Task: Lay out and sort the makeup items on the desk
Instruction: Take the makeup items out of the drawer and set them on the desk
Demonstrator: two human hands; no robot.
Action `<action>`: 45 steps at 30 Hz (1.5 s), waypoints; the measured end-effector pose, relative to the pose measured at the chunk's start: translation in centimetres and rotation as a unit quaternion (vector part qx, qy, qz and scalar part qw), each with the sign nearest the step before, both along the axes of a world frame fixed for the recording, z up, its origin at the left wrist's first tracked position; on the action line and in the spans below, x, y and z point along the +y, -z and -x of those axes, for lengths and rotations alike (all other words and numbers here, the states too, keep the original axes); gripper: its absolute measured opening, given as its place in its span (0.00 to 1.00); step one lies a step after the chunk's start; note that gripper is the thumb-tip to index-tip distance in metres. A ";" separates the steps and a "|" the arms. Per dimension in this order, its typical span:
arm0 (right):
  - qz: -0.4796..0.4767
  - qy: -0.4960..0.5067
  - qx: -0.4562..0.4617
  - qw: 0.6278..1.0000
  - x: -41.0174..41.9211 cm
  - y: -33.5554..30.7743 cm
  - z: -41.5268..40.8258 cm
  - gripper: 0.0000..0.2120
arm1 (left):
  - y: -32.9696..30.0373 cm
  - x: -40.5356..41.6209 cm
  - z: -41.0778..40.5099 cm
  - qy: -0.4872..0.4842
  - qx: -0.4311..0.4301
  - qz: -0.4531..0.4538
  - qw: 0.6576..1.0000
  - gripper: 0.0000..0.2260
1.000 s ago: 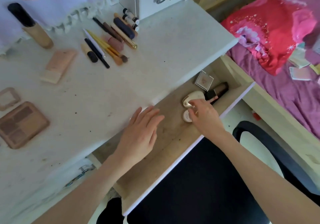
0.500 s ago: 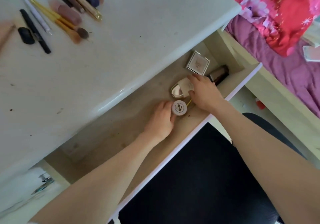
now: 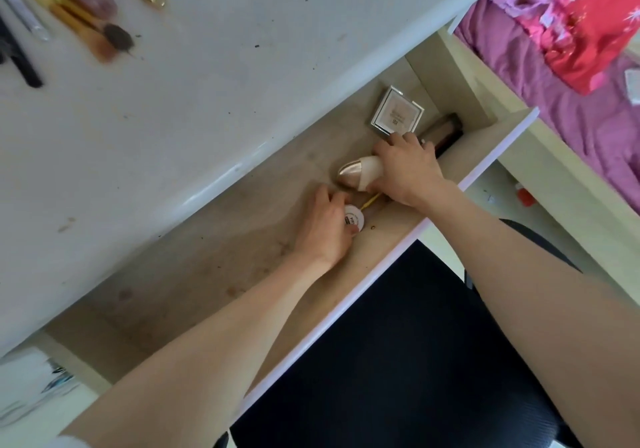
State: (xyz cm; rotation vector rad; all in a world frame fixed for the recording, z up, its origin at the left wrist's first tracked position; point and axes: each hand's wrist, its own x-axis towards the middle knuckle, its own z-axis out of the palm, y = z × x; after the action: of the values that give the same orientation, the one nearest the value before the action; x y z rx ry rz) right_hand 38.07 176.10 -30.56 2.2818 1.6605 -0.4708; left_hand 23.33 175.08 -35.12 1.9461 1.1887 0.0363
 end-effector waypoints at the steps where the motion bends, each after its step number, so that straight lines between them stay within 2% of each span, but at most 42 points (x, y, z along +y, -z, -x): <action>1: -0.010 -0.005 -0.002 1.000 -0.2 -0.2 0.1 0.23 | -0.2 0.1 0.2 -0.009 -0.011 0.016 1.000 0.16; 3: -0.028 0.007 0.008 1.000 -0.7 -0.6 0.3 0.19 | -0.9 0.1 0.8 -0.018 -0.020 0.033 0.999 0.11; 6: -0.042 0.049 0.058 0.996 -1.8 -1.7 1.0 0.17 | -2.1 0.1 2.4 -0.040 -0.030 0.053 0.997 0.09; 10: -0.105 0.136 0.213 0.962 -3.5 -4.6 3.2 0.18 | -4.4 -0.3 5.5 -0.073 -0.070 0.047 0.994 0.08; 12: -0.142 0.156 0.252 0.944 -4.4 -6.2 4.5 0.16 | -5.9 -0.7 7.2 -0.082 -0.100 0.039 0.991 0.07; 17: -0.224 0.182 0.282 0.915 -5.7 -9.9 7.7 0.13 | -10.0 -1.0 10.8 -0.111 -0.165 0.041 0.979 0.09; 22: -0.262 0.189 0.305 0.896 -3.9 -12.9 11.6 0.13 | -14.4 0.6 14.5 -0.162 -0.217 -0.015 0.962 0.10; 27: -0.247 0.207 0.330 0.887 0.5 -14.1 16.8 0.17 | -16.7 4.1 19.4 -0.236 -0.235 -0.058 0.941 0.10; 32: -0.228 0.252 0.409 0.847 5.9 -14.6 22.3 0.15 | -17.2 8.7 24.8 -0.293 -0.229 -0.069 0.926 0.10; 35: -0.231 0.267 0.412 0.840 9.6 -14.9 25.6 0.14 | -17.5 11.2 27.8 -0.357 -0.250 -0.056 0.898 0.10; 39: -0.200 0.339 0.478 0.786 14.2 -14.7 30.0 0.14 | -17.8 14.2 31.1 -0.424 -0.274 -0.063 0.861 0.09; 41: -0.176 0.365 0.511 0.758 15.8 -14.3 32.1 0.17 | -17.9 15.3 32.5 -0.432 -0.278 -0.060 0.856 0.08; 45: -0.155 0.422 0.565 0.692 17.4 -13.2 34.8 0.11 | -17.9 16.8 34.4 -0.442 -0.271 -0.048 0.854 0.09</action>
State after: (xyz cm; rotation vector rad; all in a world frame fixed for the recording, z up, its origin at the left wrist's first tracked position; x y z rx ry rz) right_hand 3.31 193.51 -17.37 3.1700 0.7448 -2.3338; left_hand -11.04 191.90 -17.25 1.1645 1.5723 1.0671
